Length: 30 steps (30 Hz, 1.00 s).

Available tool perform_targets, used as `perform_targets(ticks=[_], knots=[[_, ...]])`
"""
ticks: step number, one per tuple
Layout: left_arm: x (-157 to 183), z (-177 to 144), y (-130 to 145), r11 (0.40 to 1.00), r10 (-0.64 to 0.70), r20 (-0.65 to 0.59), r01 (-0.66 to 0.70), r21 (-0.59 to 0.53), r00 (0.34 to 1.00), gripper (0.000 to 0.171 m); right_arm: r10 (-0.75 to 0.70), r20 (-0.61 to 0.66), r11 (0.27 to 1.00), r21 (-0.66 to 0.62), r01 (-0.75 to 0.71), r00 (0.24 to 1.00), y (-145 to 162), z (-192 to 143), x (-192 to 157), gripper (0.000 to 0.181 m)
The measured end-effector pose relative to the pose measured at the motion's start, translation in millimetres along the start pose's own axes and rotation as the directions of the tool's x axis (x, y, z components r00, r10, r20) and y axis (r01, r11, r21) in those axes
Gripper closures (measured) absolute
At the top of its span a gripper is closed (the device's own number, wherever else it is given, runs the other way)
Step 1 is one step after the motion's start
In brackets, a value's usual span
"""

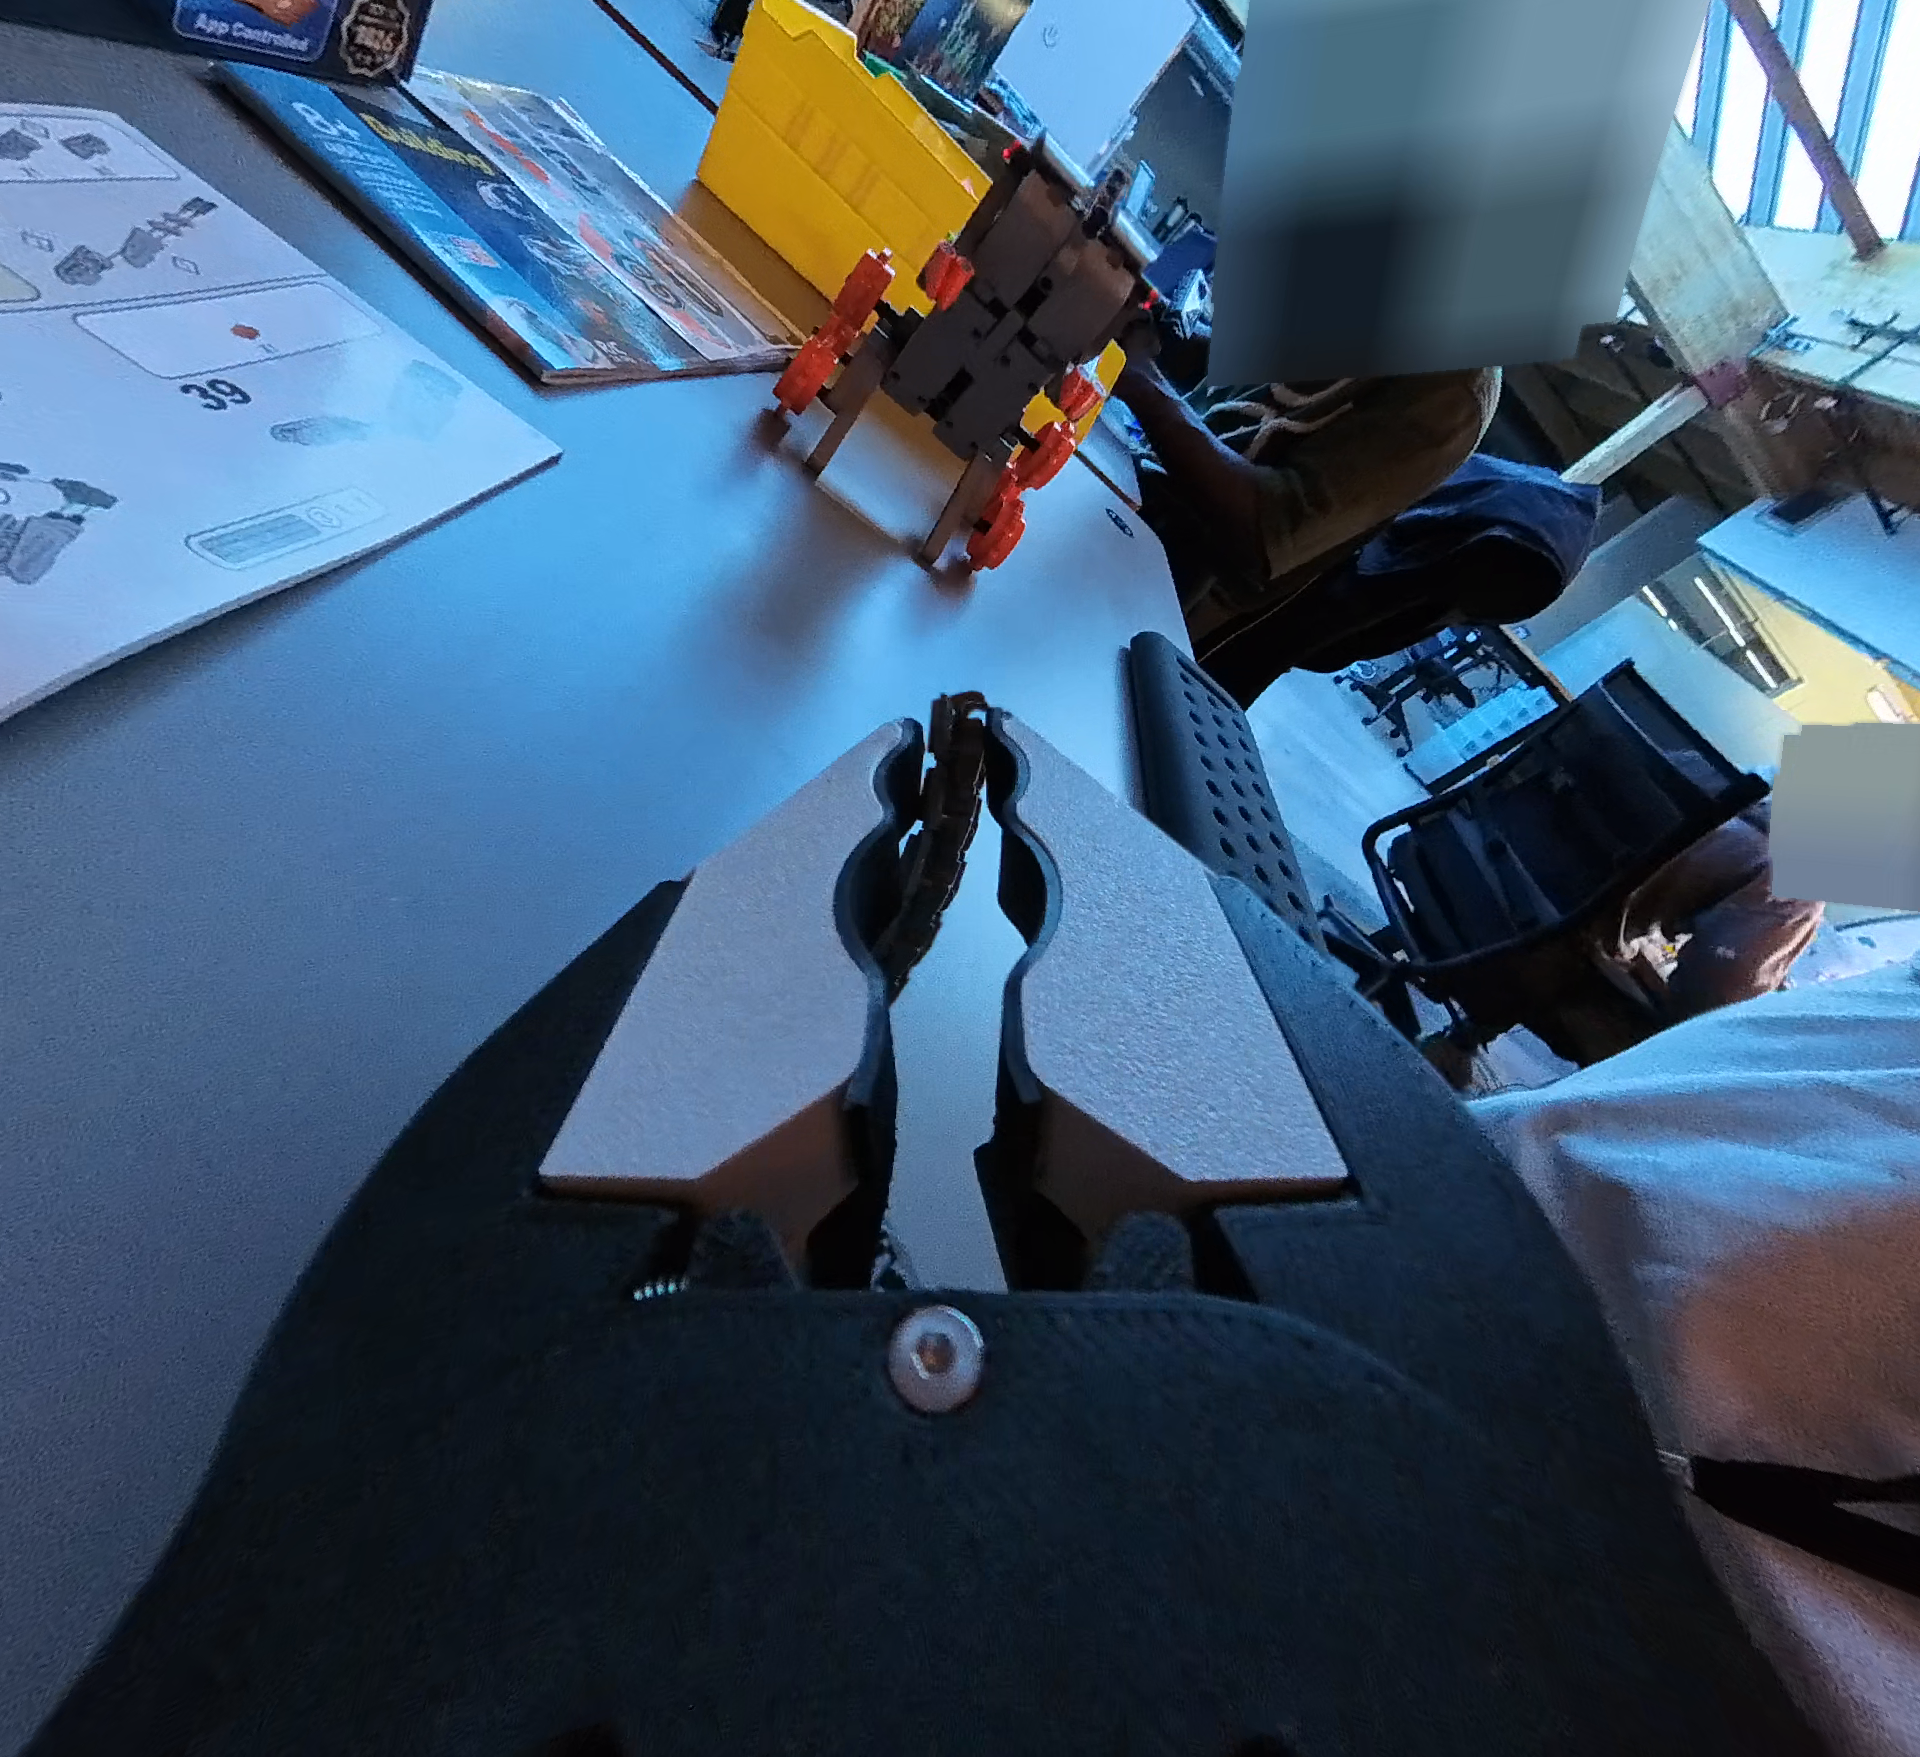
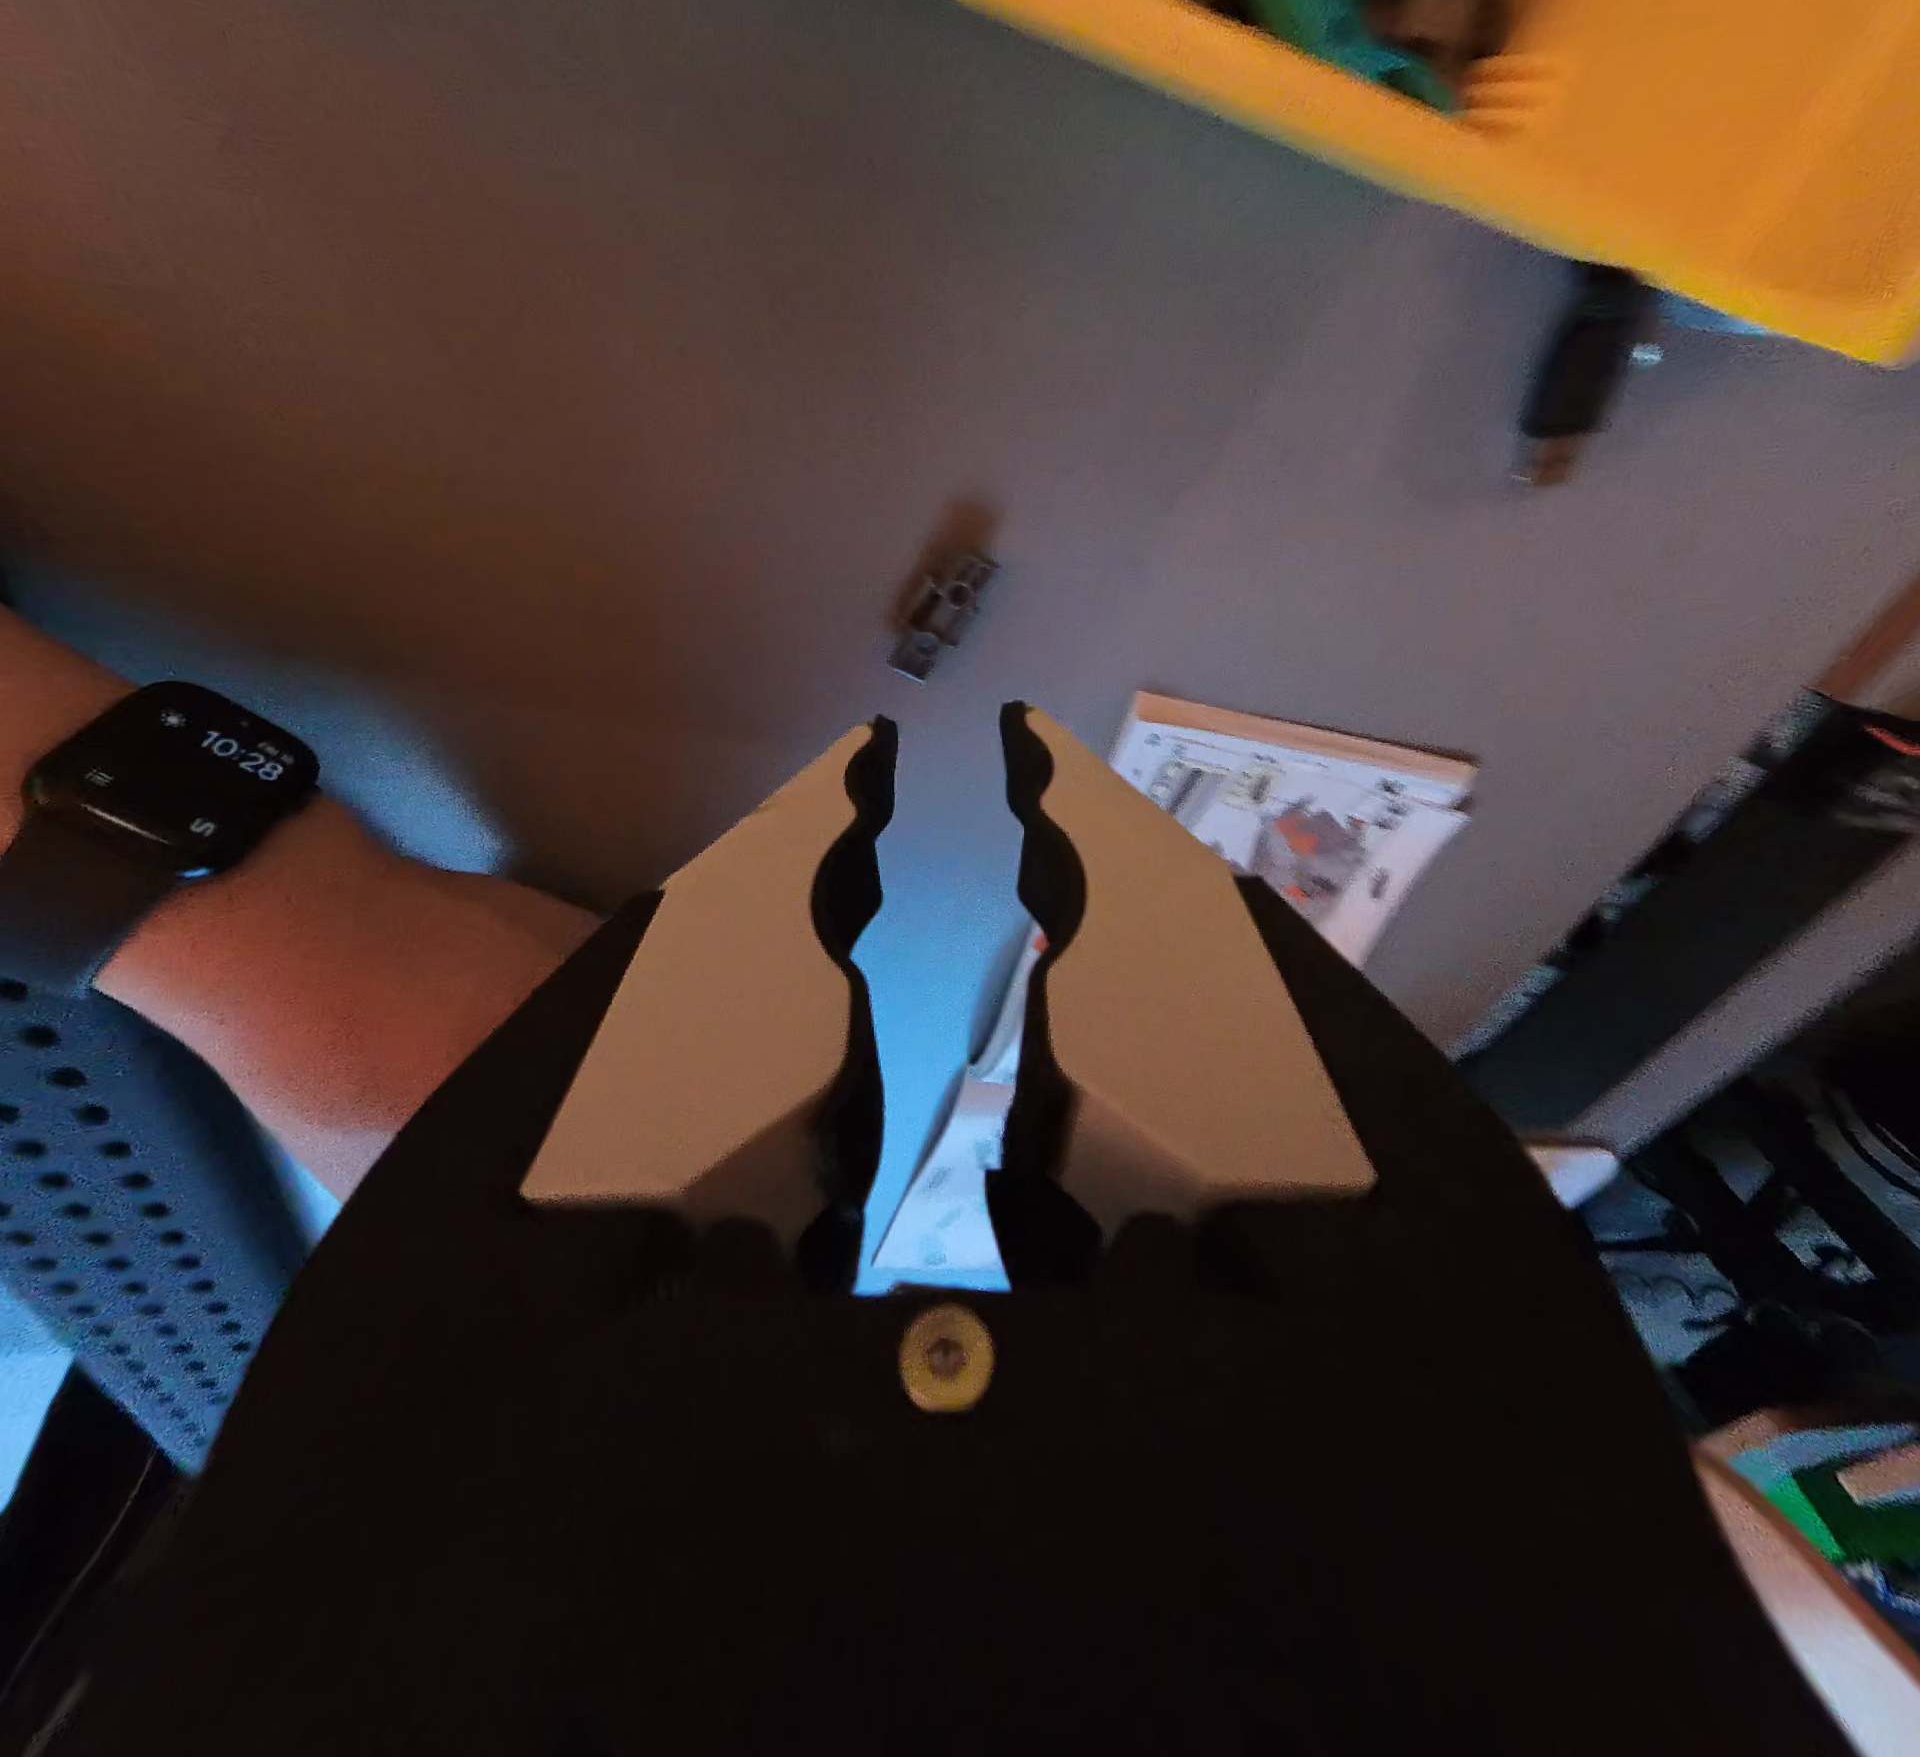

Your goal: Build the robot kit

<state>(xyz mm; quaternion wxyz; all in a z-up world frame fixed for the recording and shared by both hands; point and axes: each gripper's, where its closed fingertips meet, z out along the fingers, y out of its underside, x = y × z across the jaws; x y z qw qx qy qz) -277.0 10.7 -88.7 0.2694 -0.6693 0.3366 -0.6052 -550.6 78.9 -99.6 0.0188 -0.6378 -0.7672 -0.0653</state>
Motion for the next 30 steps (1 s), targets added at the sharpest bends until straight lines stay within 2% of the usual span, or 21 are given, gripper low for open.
perform_targets(ticks=[5, 11, 17, 20, 23, 25, 27, 28, 30], knots=[[5.0, 5.2, 4.3, 0.998, 0.045, 0.006, -0.045, -0.036, 0.999, 0.162, 0.084, 0.162, 0.996, -0.002, -0.085, 0.983, -3.6, 32.7, -1.7, 0.159], [5.5, 6.5, 6.4, 0.997, 0.065, 0.014, -0.064, -0.053, 0.998, 0.162, 0.174, 0.258, 0.985, -0.036, -0.171, 0.95, 3.3, 55.6, 2.3, 0.159], [5.6, 5.6, 6.8, 0.998, 0.042, 0.004, -0.041, -0.053, 0.999, 0.162, 0.225, 0.293, 0.974, -0.061, -0.217, 0.929, 4.2, 65.2, 2.3, 0.16], [5.1, 4.7, 6.3, 0.998, 0.034, 0.004, -0.034, -0.046, 0.999, 0.162, 0.233, 0.293, 0.972, -0.081, -0.219, 0.927, 4.5, 67.6, 0.9, 0.17], [5.6, 3.2, 6.4, 0.998, 0.036, 0.003, -0.035, -0.042, 0.999, 0.161, 0.185, 0.273, 0.983, -0.055, -0.176, 0.944, -0.1, 61.4, -0.1, 0.17], [6.7, 1.5, 6.4, 0.999, 0.038, 0.0, -0.038, -0.036, 0.999, 0.161, 0.148, 0.236, 0.988, -0.003, -0.152, 0.96, -6.3, 41.7, 4.3, 0.17], [6.6, -0.8, 5.6, 1.0, 0.016, -0.009, -0.016, -0.024, 1.0, 0.161, 0.109, 0.189, 0.983, 0.126, -0.134, 0.976, -19.0, -2.2, 8.2, 0.17], [6.2, -2.2, 4.9, 1.0, -0.003, -0.016, 0.002, -0.016, 1.0, 0.161, 0.066, 0.153, 0.963, 0.249, -0.103, 0.986, -27.1, -34.7, 7.9, 0.17], [4.4, -5.1, 3.1, 0.999, -0.036, -0.026, 0.036, -0.001, 0.999, 0.161, 0.032, 0.005, 0.856, 0.516, -0.03, 0.999, -29.1, -109.6, 9.9, 0.17]])
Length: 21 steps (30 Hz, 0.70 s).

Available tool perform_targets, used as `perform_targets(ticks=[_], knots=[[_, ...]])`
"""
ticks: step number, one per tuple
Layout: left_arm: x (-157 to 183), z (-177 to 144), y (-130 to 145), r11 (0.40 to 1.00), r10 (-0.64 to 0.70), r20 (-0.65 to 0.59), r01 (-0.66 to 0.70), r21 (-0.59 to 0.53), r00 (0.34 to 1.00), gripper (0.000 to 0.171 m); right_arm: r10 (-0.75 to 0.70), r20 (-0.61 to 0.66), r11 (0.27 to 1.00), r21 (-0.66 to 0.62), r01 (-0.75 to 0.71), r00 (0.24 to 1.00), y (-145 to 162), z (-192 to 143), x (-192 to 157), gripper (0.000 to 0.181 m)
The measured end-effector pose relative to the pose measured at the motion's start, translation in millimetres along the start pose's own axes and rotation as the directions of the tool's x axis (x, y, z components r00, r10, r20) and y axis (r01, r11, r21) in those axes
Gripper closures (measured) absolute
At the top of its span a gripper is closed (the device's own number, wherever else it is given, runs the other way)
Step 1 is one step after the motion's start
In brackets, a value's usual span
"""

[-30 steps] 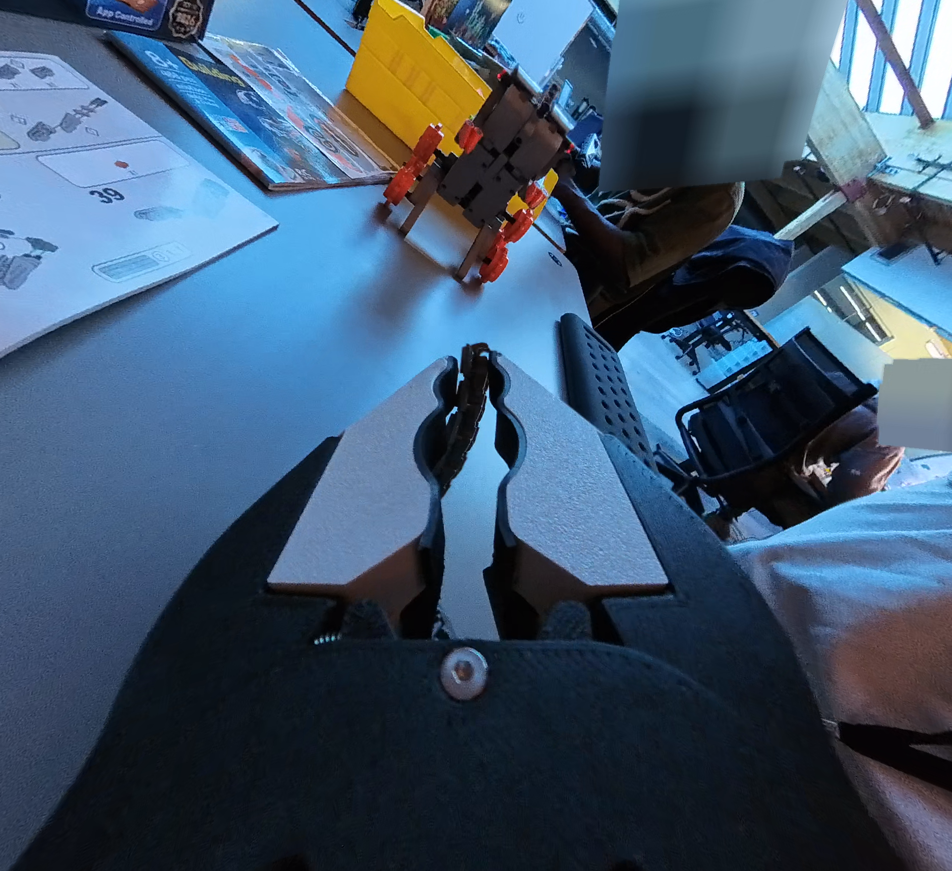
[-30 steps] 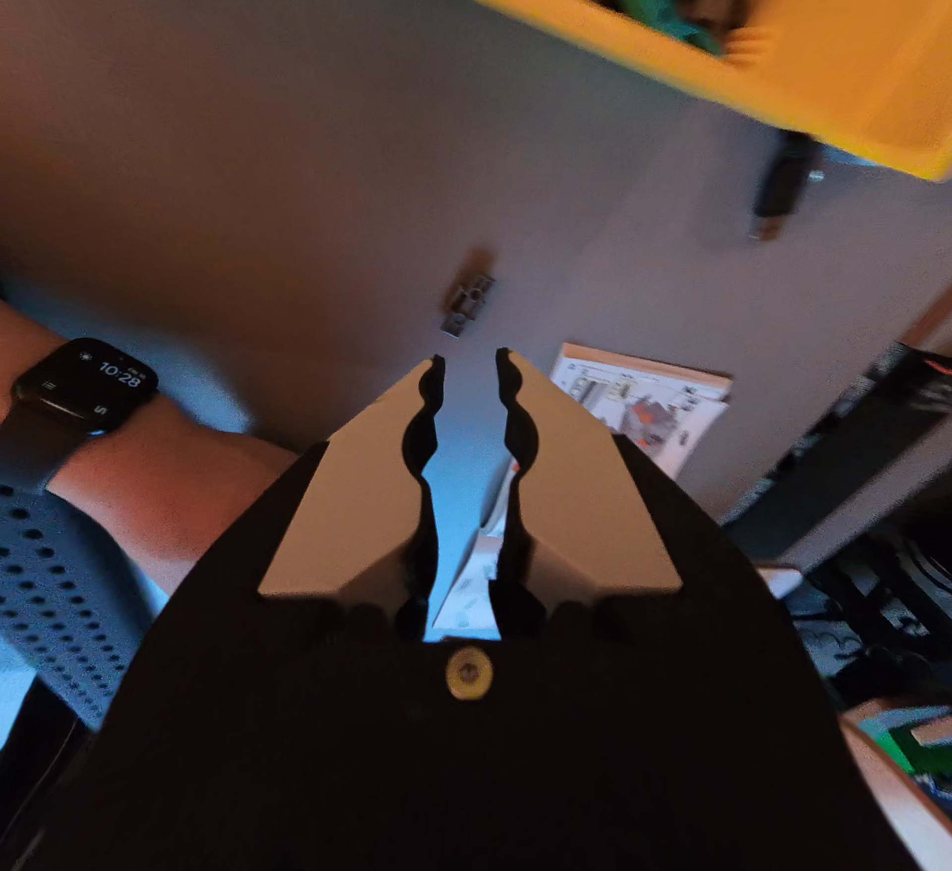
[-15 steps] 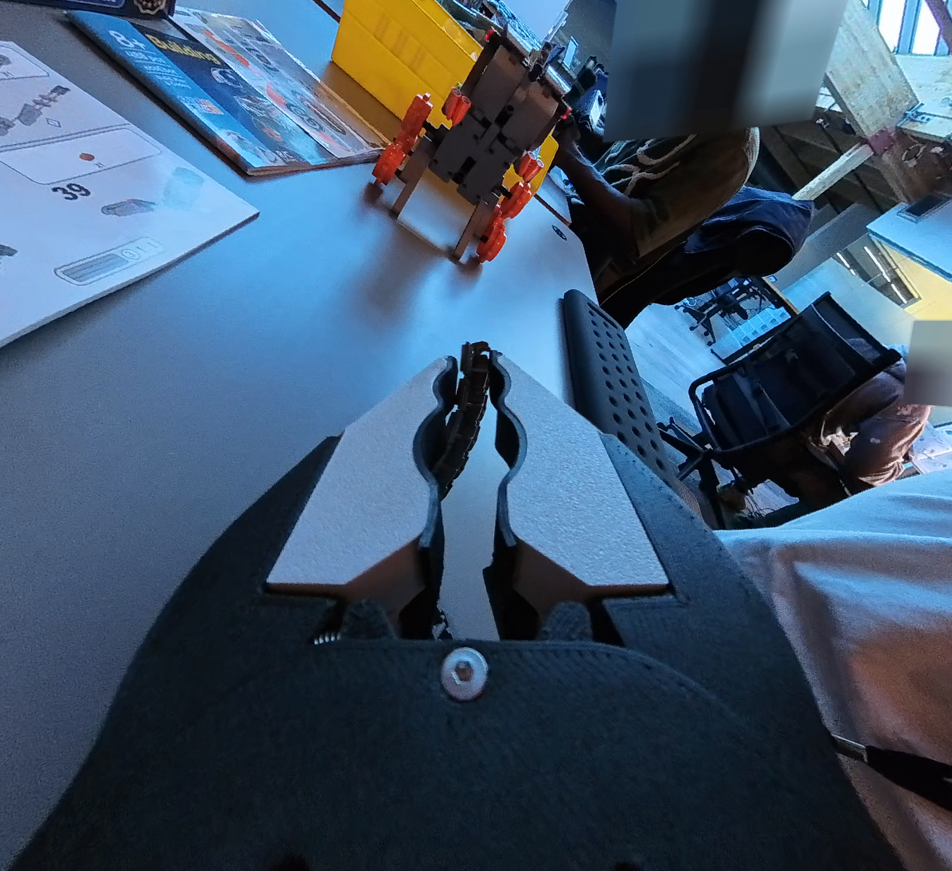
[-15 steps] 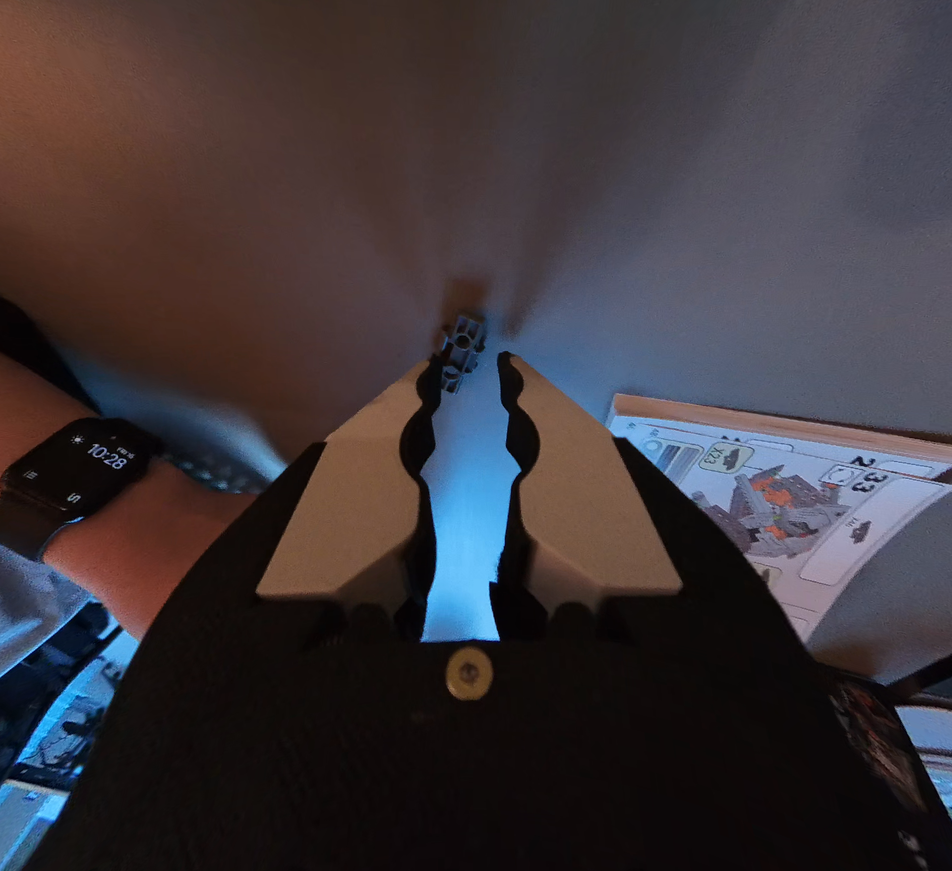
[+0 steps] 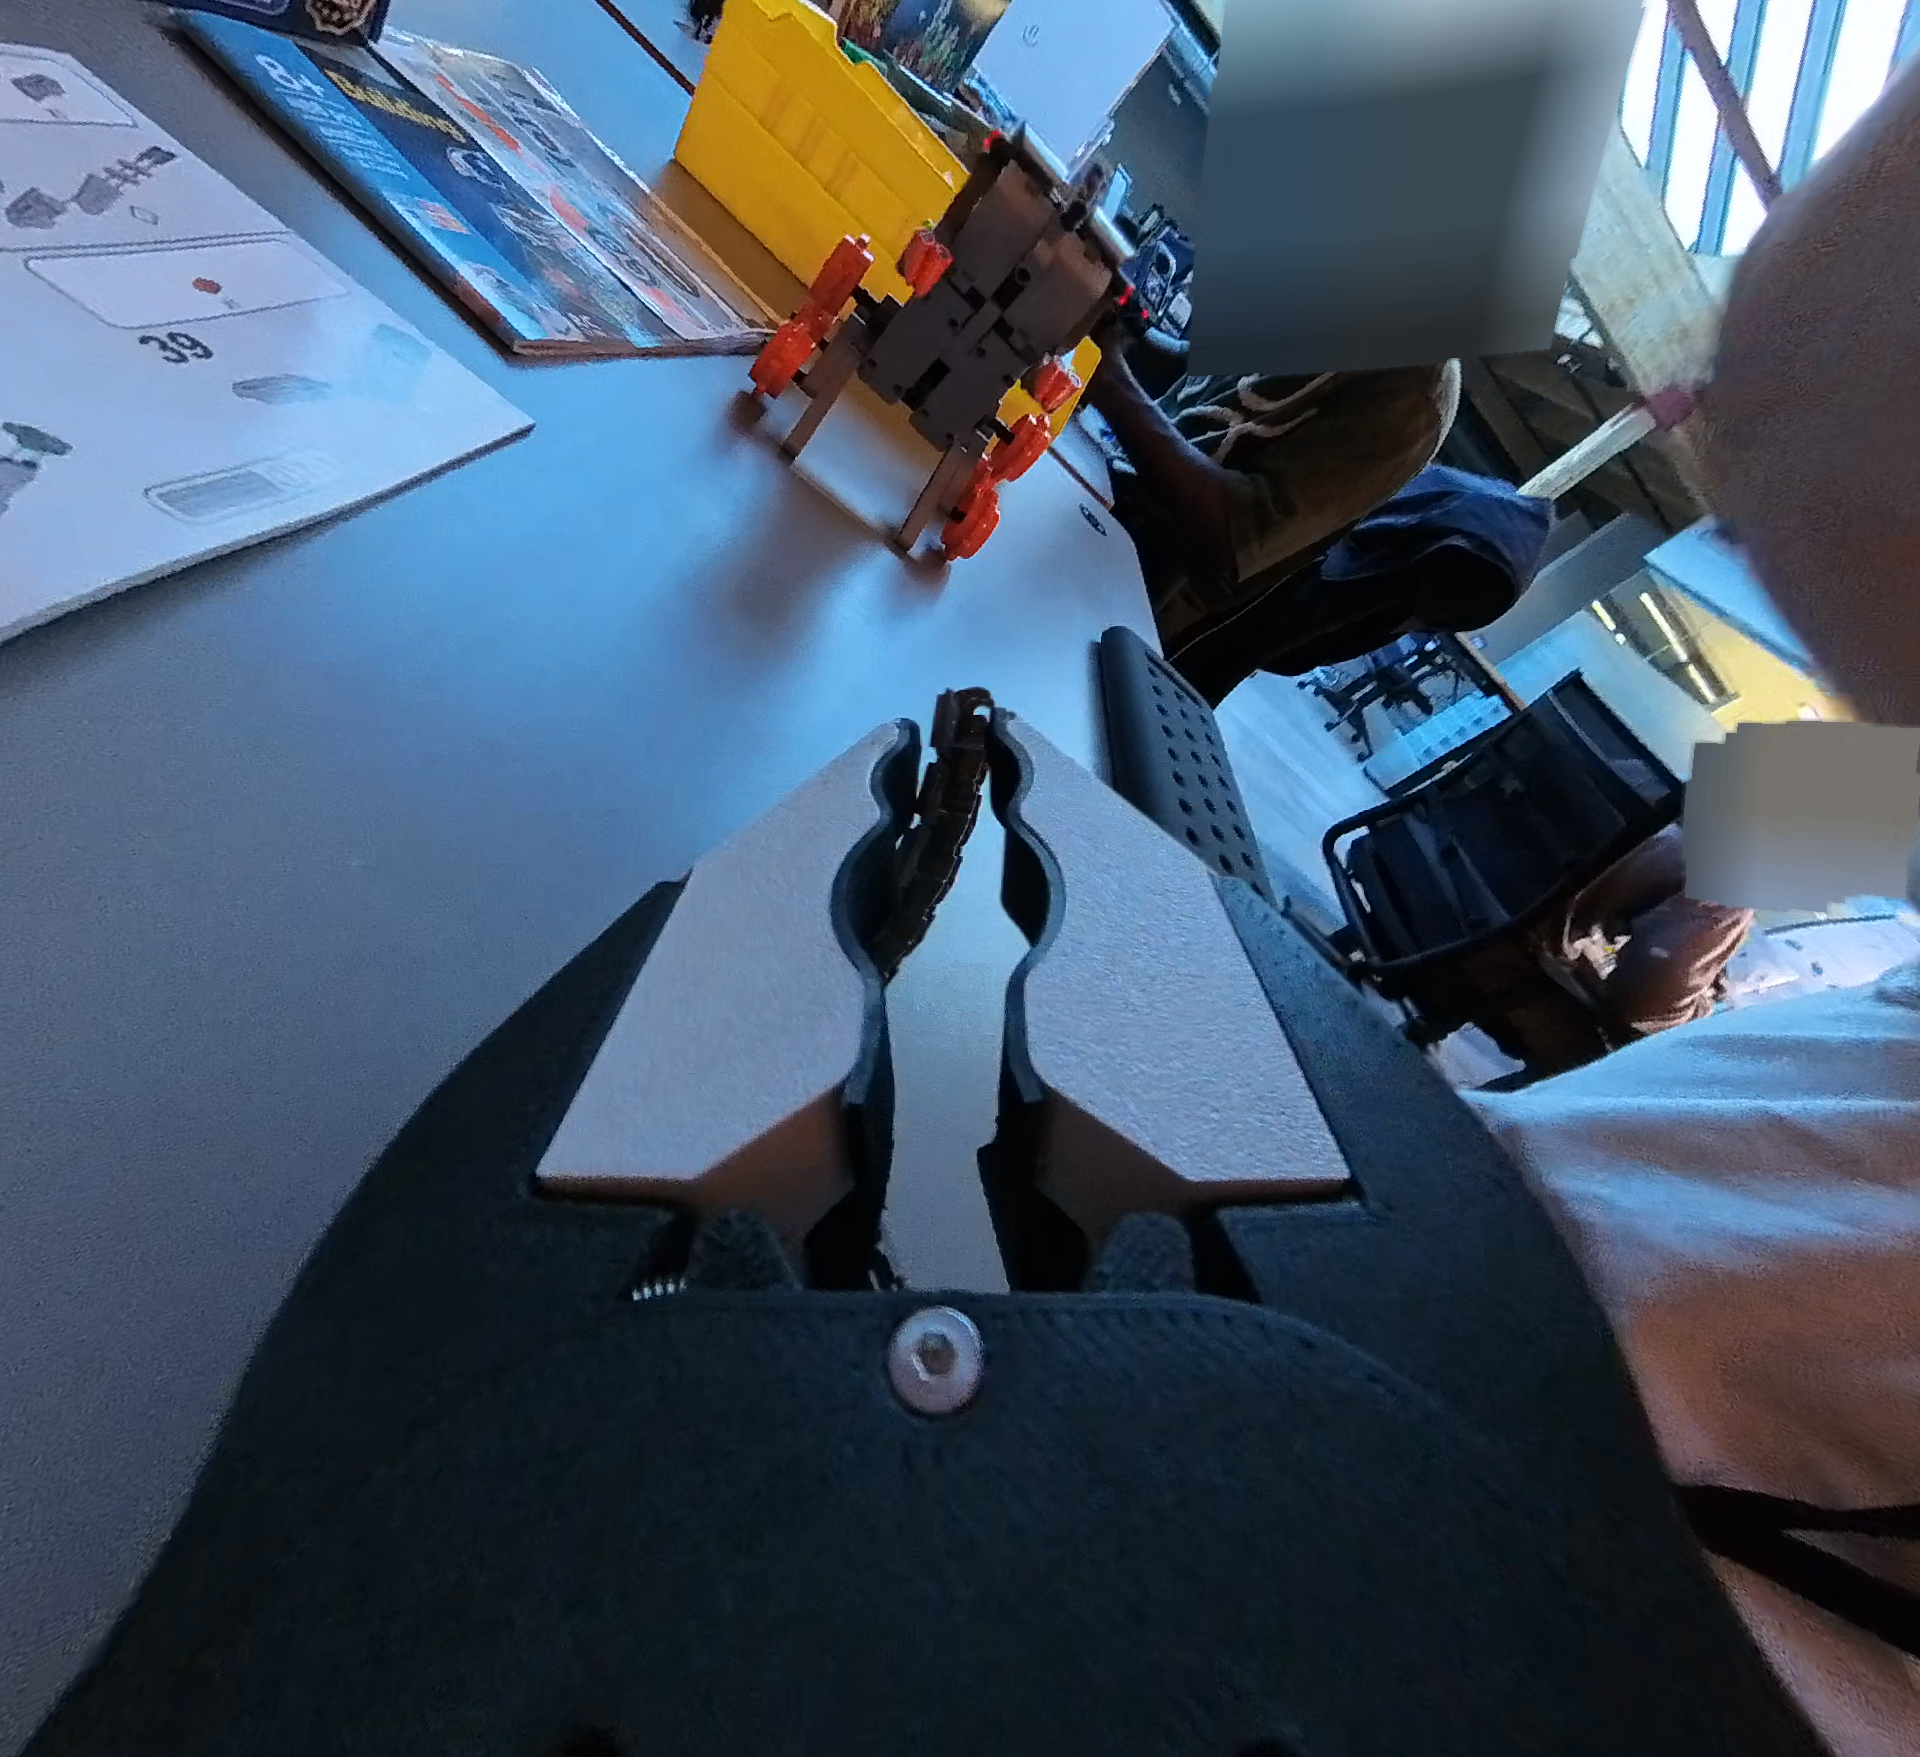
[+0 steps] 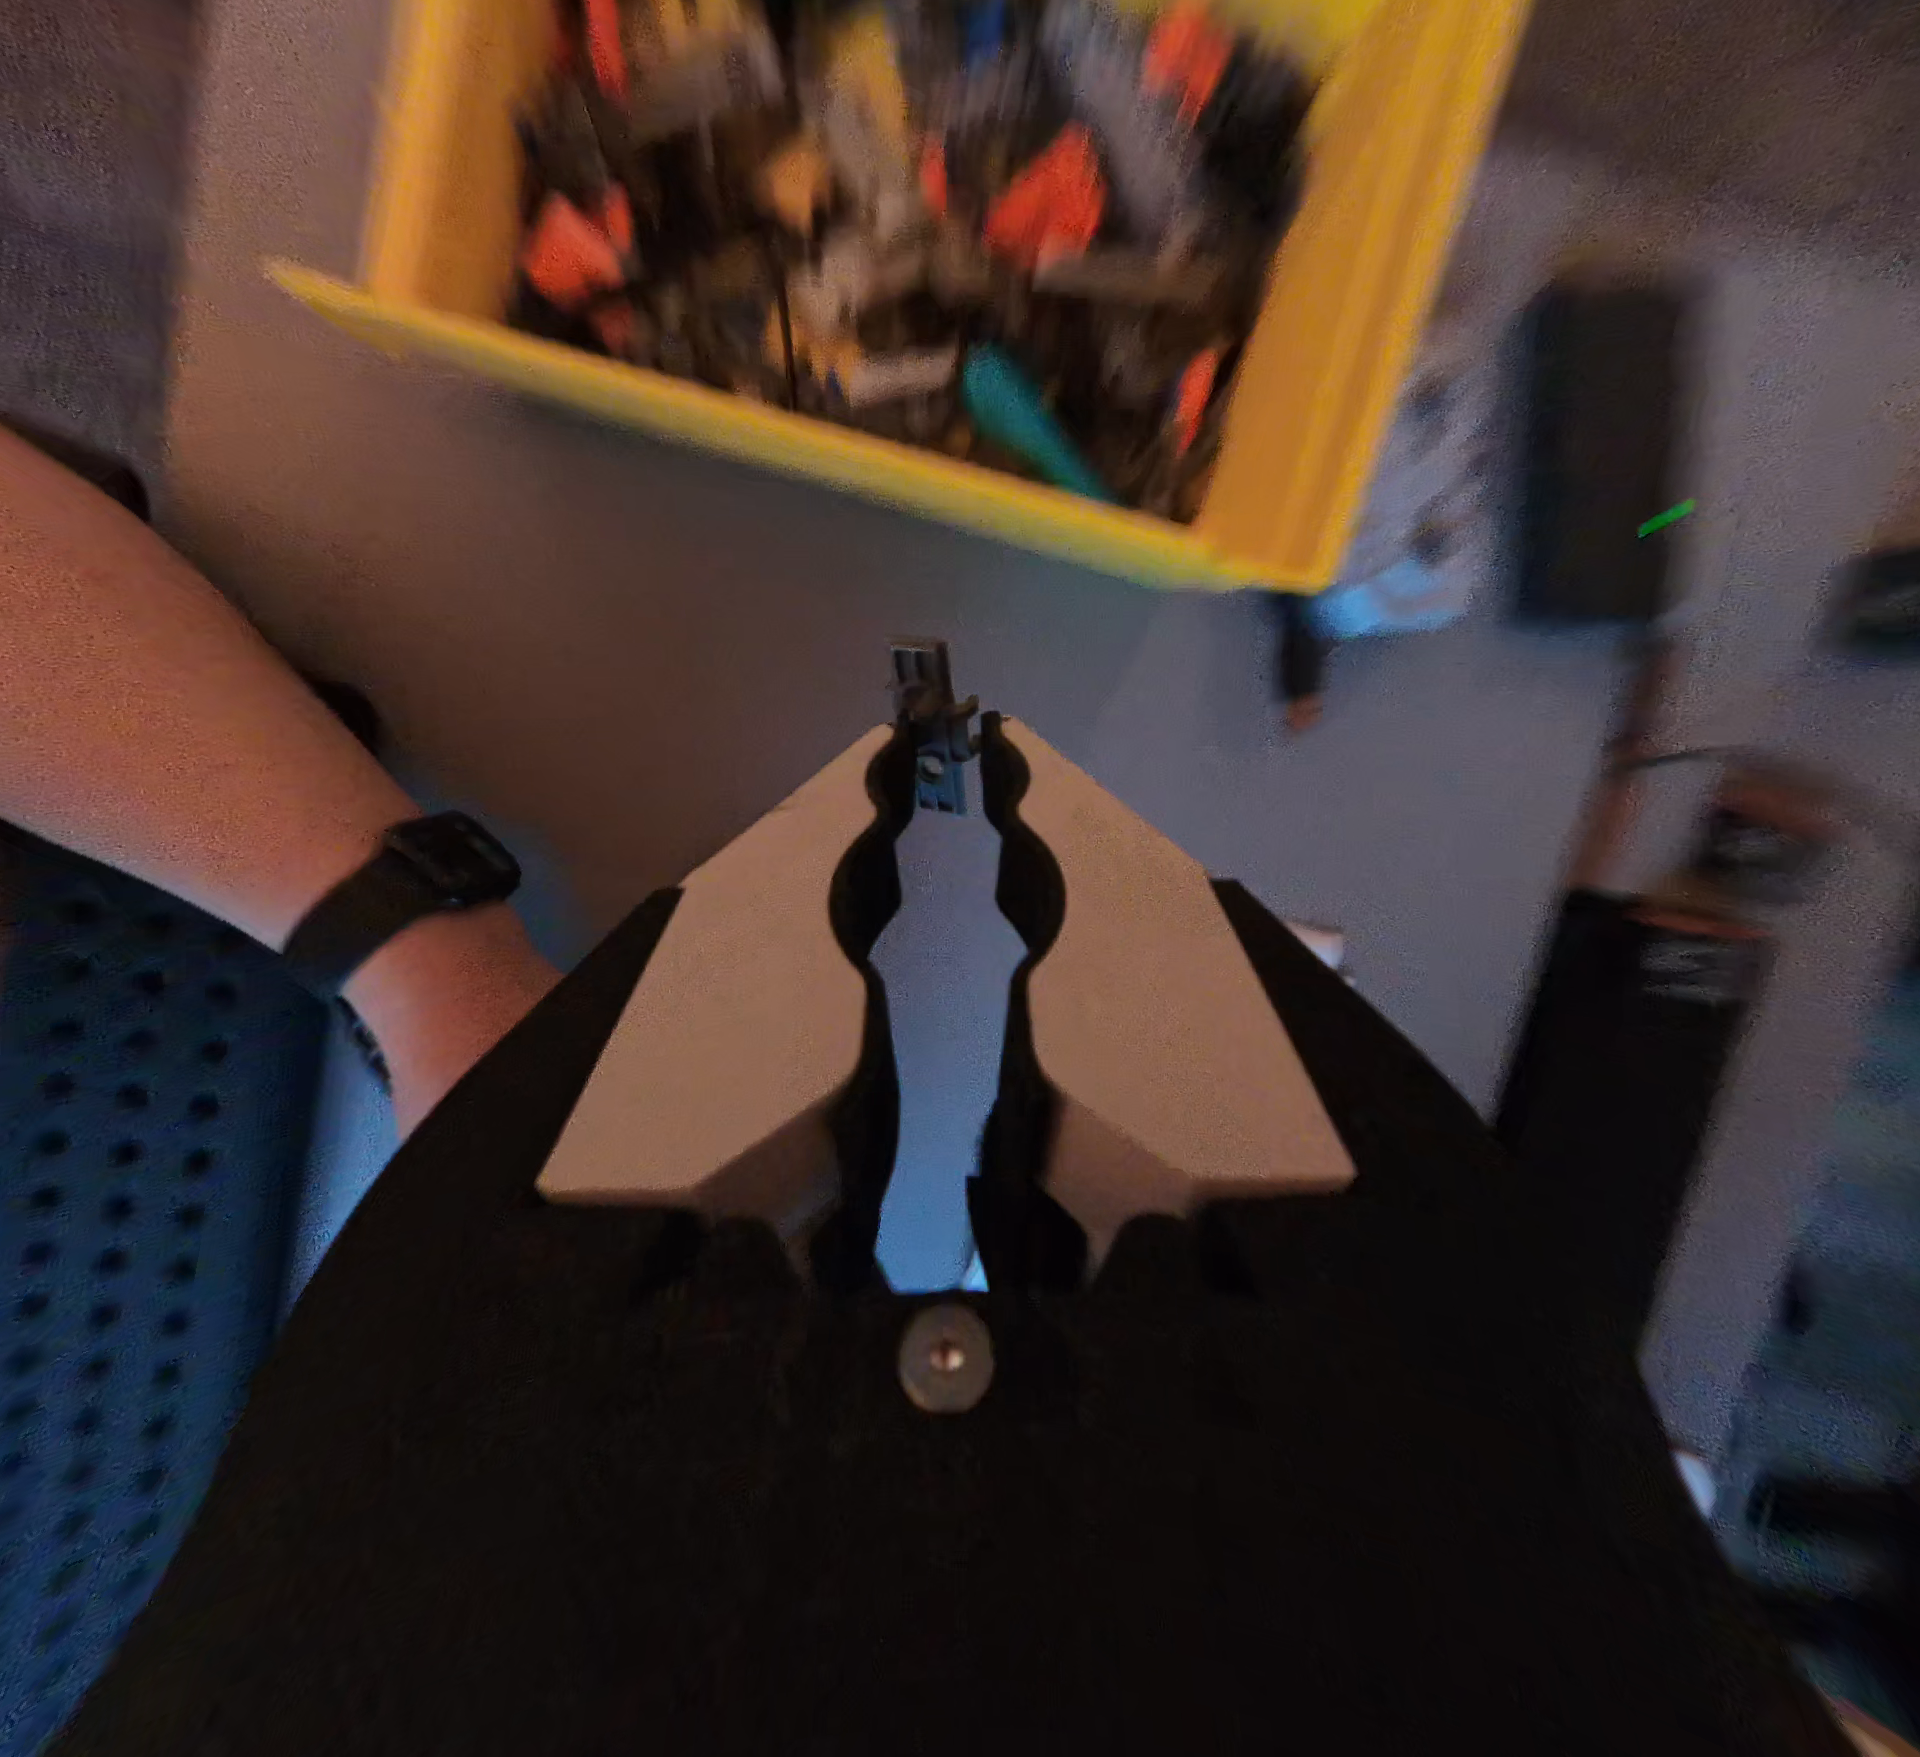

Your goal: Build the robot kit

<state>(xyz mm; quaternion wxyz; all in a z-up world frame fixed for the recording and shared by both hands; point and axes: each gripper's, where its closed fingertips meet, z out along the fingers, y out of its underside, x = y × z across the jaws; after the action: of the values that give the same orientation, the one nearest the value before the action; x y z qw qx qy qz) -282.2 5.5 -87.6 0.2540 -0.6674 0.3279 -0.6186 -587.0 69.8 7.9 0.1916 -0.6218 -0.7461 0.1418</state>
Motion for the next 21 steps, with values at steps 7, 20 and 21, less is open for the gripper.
perform_targets(ticks=[7, 20, 21], knots=[[-10.9, -12.4, -7.1, 0.998, -0.064, -0.004, 0.064, 0.008, 0.998, 0.162, 0.057, -0.494, 0.891, 0.417, 0.18, 0.867, 124.7, -134.7, -44.6, 0.17], [-30.8, -42.6, -15.0, 0.985, -0.156, 0.01, 0.155, 0.078, 0.988, 0.165, -0.234, -0.715, 0.9, 0.098, 0.425, 0.659, 304.9, -45.8, -142.1, 0.17], [-31.4, -43.0, -15.2, 0.984, -0.159, 0.01, 0.158, 0.083, 0.987, 0.165, -0.266, -0.706, 0.894, 0.074, 0.441, 0.657, 307.6, -41.6, -143.0, 0.17]])
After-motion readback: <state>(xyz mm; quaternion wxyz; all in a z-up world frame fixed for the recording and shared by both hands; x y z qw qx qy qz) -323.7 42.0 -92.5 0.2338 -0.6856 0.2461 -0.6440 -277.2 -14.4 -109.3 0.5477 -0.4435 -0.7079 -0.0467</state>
